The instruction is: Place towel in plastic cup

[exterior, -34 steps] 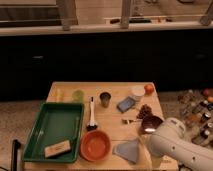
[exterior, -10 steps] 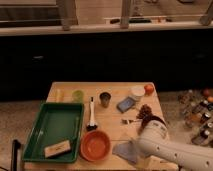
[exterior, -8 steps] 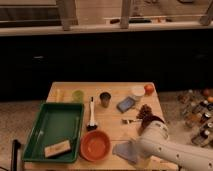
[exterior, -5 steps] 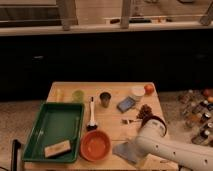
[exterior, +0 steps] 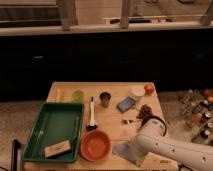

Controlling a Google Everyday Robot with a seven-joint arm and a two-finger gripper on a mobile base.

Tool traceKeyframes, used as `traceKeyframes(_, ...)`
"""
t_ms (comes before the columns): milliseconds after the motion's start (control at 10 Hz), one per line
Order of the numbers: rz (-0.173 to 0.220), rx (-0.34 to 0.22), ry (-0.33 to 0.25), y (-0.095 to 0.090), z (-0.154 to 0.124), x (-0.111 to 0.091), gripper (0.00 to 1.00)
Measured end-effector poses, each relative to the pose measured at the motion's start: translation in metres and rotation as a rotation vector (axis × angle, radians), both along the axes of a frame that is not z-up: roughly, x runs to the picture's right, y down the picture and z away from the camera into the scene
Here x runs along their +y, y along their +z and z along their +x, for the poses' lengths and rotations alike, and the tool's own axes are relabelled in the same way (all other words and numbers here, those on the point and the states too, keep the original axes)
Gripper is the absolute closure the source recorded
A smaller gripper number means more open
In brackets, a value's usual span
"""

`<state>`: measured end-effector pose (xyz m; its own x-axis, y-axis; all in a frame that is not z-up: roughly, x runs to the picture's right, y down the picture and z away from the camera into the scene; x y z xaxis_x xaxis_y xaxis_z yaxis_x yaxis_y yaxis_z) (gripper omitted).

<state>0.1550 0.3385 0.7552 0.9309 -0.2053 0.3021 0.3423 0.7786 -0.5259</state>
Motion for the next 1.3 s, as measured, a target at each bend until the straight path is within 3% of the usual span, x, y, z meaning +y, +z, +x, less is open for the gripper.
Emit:
traceKeyframes(400, 0.0, -0.001, -0.007, -0.003, 0.002, -0.002, 0.96)
traceKeyframes(700, 0.004, -0.01, -0.025, -0.003, 0.001, -0.003, 1.0)
traceKeyframes(1300, 0.031, -0.025, -0.08, -0.018, -0.001, -0.027, 1.0)
